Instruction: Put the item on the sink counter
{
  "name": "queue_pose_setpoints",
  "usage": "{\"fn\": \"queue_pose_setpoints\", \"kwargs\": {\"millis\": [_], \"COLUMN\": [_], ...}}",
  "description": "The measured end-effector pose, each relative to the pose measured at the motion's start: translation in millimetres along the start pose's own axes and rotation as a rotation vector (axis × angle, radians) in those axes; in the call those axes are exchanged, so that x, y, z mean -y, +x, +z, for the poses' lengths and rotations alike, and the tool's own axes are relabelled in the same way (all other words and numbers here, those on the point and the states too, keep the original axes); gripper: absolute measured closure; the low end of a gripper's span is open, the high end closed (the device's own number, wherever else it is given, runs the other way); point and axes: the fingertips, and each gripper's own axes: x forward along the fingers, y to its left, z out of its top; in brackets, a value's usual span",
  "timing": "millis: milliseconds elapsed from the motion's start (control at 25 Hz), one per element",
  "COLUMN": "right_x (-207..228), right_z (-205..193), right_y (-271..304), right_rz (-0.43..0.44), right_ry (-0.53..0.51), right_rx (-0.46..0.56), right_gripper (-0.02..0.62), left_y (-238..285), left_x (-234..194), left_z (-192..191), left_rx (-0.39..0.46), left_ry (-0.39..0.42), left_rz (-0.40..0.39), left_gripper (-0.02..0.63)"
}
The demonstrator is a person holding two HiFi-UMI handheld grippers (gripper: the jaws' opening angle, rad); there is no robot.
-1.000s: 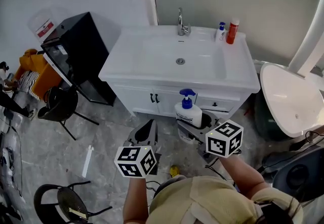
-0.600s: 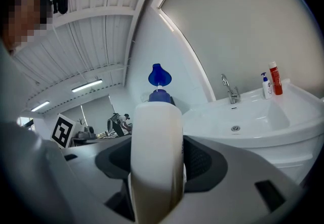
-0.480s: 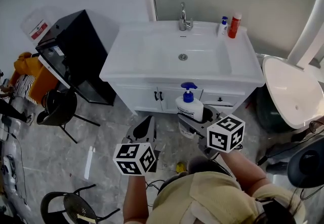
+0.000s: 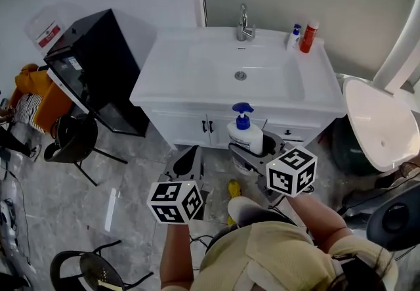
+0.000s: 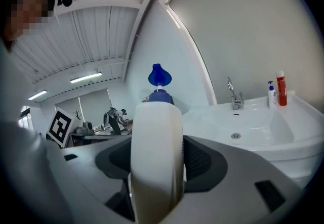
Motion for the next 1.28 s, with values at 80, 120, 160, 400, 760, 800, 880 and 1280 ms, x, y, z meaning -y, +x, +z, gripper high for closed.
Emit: {"fn": "queue_pose_setpoints", "kwargs": {"millis": [80, 120, 160, 400, 760, 800, 880, 1280], "right_x": [1.6, 4.2, 7.7, 25.1, 72.7, 76.8, 85.8, 126.5], "right_z": [1.0, 1.9, 3.0, 12.5, 40.8, 43.5, 49.1, 70.3], "right_y": [6.2, 9.5, 13.4, 40.1, 88.6, 93.4, 103.3, 149.2], "right_rz": [0.014, 0.018, 0.020, 0.020, 0.003, 0.003, 0.005, 0.031], "right_ry": [0.015, 0.025, 0.032, 0.018, 0.035, 0.034, 0.032, 0.044], "right_rx": [0.000, 0.000, 0.000, 0.018, 0.005, 0.000, -0.008, -0.019], "right_gripper": [0.316, 0.316, 0.316, 0.316, 0.316, 0.316, 0.316, 0.316], "left_y": [5.3, 9.1, 13.4, 40.0, 101.9, 108.0, 119.3, 171.9], "left_x": [-4.6, -6.3, -8.4, -27.4, -60.9, -63.9, -69.6, -101.2], "left_z": [0.4, 1.9, 3.9, 14.2, 40.8, 43.8, 50.3, 75.7], "left_rx": [-0.004, -0.005, -0.006, -0.014, -0.043, -0.045, -0.044, -0.041], "left_ry": [-0.001, 0.000, 0.002, -0.008, -0.023, -0.025, -0.029, -0.038], "left_rz": [0.005, 0.006, 0.008, 0.002, -0.001, -0.002, 0.000, 0.032], "left_gripper": [0.568, 0.568, 0.568, 0.568, 0.568, 0.568, 0.568, 0.568]}}
